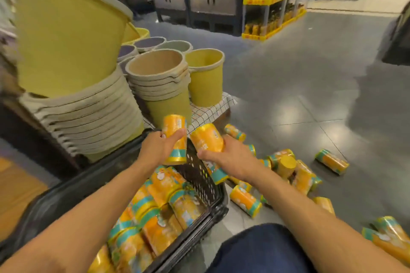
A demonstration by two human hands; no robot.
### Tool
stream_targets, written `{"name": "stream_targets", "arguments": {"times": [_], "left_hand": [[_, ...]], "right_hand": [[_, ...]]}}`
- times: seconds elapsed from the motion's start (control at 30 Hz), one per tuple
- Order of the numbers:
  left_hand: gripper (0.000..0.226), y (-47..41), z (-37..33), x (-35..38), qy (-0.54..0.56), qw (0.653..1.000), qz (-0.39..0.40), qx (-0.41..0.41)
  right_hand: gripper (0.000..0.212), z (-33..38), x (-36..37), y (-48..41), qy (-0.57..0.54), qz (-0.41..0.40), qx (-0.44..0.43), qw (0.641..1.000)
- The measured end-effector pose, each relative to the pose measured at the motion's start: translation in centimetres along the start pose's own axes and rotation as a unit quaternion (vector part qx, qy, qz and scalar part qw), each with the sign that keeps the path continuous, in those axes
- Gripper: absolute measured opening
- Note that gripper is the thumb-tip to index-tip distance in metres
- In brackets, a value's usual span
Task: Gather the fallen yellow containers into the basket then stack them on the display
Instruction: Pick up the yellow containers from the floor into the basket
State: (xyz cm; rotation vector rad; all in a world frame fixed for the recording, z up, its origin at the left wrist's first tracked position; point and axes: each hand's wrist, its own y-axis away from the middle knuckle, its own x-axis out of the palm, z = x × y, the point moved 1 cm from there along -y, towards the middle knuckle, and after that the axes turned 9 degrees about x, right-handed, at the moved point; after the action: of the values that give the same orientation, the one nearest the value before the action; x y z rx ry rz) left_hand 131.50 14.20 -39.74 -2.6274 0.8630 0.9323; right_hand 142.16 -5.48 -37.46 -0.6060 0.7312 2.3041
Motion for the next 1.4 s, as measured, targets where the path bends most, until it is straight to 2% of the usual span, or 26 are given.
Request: {"name": "stream_targets", "arguments": {"times": [0.13,0.23,0.37,0.47,0.6,0.67,0.87,0.97,1.03,1.17,1.23,1.4], "left_hand": [[0.070,-1.4,4.6,-0.5,-0.016,0.998,0.004,-0.068],[0.090,-2.5,7.3,0.1,-0.034,0.991,0.022,-0.128],[0.079,-3.9,9.0,1.6,-0.014,0.977,0.036,-0.209],[0.075,-4.4,10.5,3.2,-0.058,0.974,0.065,-0.210],[0.085,-5.0,12.3,4.0,-0.059,0.973,0.054,-0.216],[0.080,-5.2,12.2,3.9,-0.065,0.973,0.076,-0.208],[0.074,-5.7,12.3,4.1,0.072,0.957,0.118,-0.257],[0.078,-5.1,12.0,4.7,-0.026,0.964,0.137,-0.227],[0.079,-4.6,11.4,4.7,-0.088,0.960,0.160,-0.212],[0.093,-4.3,10.4,4.0,-0.253,0.930,0.200,-0.176],[0.094,-4.4,10.3,4.1,-0.259,0.928,0.205,-0.174],[0.085,-4.0,10.8,4.4,-0.174,0.948,0.176,-0.201]], "right_hand": [[0.065,2.6,3.1,-1.0,0.161,0.016,0.000,0.987],[0.066,3.1,6.0,-1.3,0.293,0.005,-0.021,0.956],[0.046,3.0,10.8,-2.9,0.431,0.007,-0.066,0.900],[0.035,1.2,14.3,-4.9,0.487,0.029,-0.043,0.872],[0.038,-0.1,14.9,-6.2,0.499,0.038,-0.024,0.866],[0.041,0.0,14.7,-6.3,0.494,0.041,-0.018,0.868],[0.046,-0.6,15.1,-6.1,0.500,0.094,0.004,0.861],[0.042,-0.5,15.2,-6.0,0.483,0.042,0.018,0.874],[0.034,-0.4,15.3,-5.7,0.475,0.036,0.019,0.879],[0.032,-0.9,14.8,-4.6,0.460,0.051,-0.006,0.886],[0.033,-1.0,14.3,-4.4,0.455,0.050,-0.013,0.889],[0.038,-0.7,14.3,-3.9,0.463,0.056,-0.010,0.885]]}}
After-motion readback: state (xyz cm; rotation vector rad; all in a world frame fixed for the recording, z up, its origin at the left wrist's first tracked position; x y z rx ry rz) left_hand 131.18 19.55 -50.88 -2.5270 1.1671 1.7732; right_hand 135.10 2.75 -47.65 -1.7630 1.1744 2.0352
